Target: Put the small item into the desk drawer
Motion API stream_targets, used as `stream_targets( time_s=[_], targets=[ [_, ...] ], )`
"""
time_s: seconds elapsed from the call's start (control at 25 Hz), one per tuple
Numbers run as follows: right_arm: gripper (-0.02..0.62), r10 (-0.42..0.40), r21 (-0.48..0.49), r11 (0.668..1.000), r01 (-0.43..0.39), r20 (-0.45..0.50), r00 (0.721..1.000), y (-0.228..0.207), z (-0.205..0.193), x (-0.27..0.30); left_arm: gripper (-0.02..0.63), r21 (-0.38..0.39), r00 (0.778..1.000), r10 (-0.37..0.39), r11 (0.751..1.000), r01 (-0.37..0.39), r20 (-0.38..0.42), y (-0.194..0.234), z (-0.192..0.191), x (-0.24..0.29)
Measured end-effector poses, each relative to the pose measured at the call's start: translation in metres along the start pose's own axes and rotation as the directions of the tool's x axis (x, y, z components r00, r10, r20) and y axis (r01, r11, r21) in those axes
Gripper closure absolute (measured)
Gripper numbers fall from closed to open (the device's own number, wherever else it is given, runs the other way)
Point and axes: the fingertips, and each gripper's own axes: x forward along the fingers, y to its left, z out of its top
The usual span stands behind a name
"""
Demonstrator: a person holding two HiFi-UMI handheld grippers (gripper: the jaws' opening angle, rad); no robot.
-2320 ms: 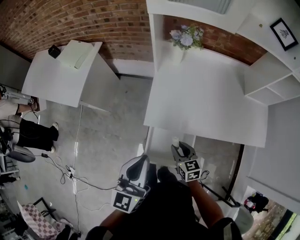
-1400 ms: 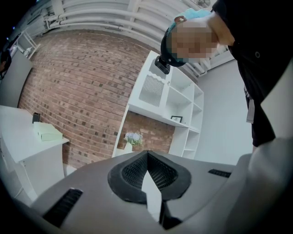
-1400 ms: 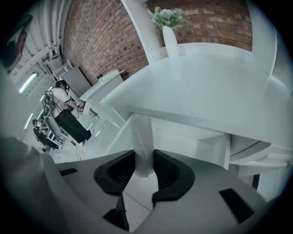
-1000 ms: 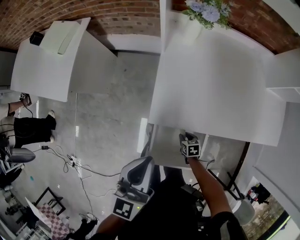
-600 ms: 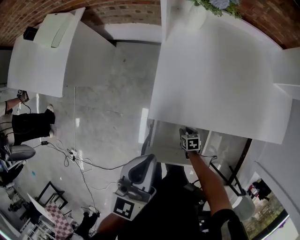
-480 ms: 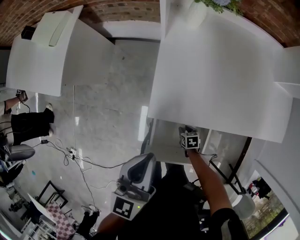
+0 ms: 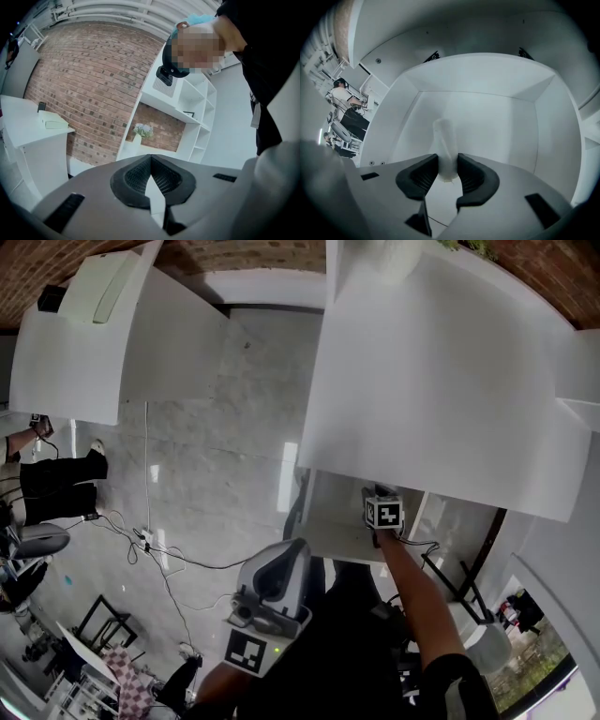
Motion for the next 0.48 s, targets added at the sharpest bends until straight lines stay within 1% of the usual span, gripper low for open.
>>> stream_targets(
  time_s=[0.08,0.28,0.48],
  targets=[
    [0.449,0.009,0.007,1.000,-0.009,0.001,1.000,0.001,-0.003,0.003,0.588,-0.005,1.000,-0.001,1.000,0.001,-0.002,0.000,-0.001,-0.001],
    [0.426,-0.008,0.018,1.000,0.008,0.001,1.000,-0.001,-0.003,0.002,0.588,-0.003,1.000,-0.010,1.000,0.010,-0.013,-0.002,-0.007,-0.007],
    [0.408,-0.005,0.017,1.000,0.005,0.002,1.000,0.003,-0.005,-0.002,0.588,-0.007,1.000,-0.017,1.000,0.017,-0.014,-0.003,-0.007,-0.013]
  ],
)
